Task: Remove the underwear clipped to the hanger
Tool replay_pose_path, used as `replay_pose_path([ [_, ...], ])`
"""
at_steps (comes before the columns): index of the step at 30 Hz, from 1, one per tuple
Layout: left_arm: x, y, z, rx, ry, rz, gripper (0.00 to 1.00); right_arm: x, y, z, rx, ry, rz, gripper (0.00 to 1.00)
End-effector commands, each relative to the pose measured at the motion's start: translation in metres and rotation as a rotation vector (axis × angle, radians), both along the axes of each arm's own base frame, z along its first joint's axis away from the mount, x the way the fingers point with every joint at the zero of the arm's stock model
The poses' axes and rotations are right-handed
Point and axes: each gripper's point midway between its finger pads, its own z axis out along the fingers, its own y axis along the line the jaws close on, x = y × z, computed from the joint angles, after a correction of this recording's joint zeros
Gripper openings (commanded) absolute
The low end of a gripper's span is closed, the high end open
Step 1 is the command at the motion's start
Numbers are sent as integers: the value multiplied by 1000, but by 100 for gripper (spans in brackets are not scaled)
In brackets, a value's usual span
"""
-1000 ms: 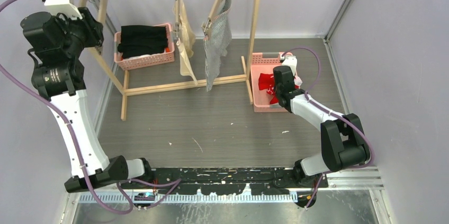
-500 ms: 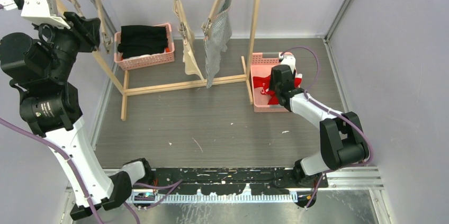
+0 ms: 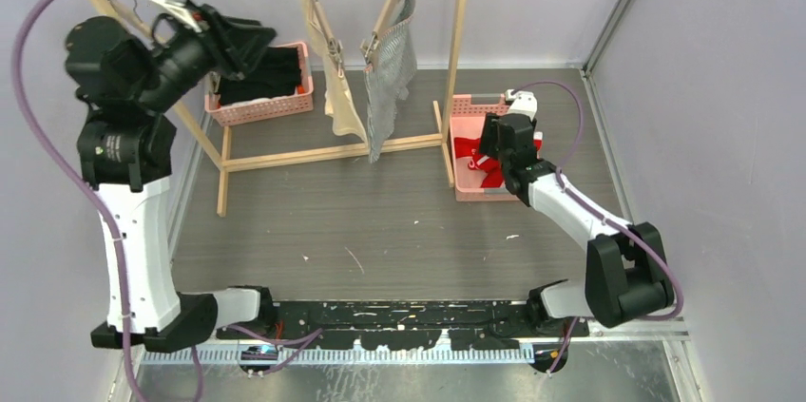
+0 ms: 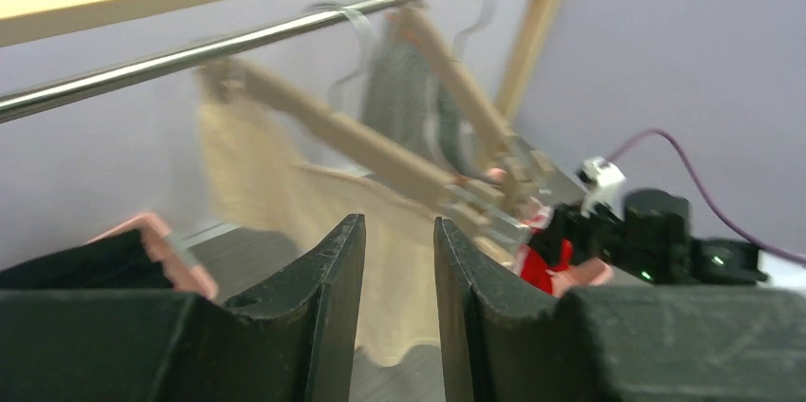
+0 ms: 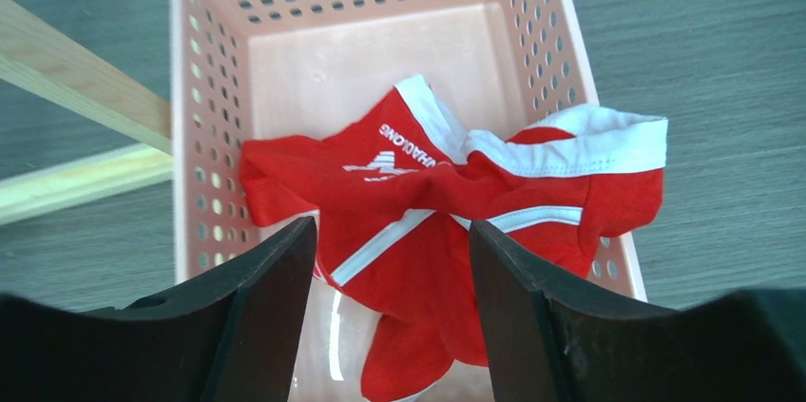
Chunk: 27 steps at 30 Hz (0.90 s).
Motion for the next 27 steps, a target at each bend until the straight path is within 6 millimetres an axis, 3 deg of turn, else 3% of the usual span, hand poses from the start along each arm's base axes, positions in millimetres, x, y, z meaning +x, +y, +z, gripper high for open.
replay_pose_path([
  [1, -5, -44, 11, 75, -66, -71, 34, 3, 4, 45, 66, -148, 12, 66],
  [3, 2, -68, 4, 105, -53, -99, 37, 0, 2, 49, 57, -158, 13, 67],
  [6, 11, -84, 1, 127, -55, -78, 46, -5, 1, 48, 45, -154, 19, 67],
  [15, 36, -75, 1, 88, -40, 94, 52, -11, 5, 50, 58, -169, 54, 65],
  [27, 68, -93, -10, 88, -9, 141, 52, -14, 12, 46, 77, -164, 93, 62],
])
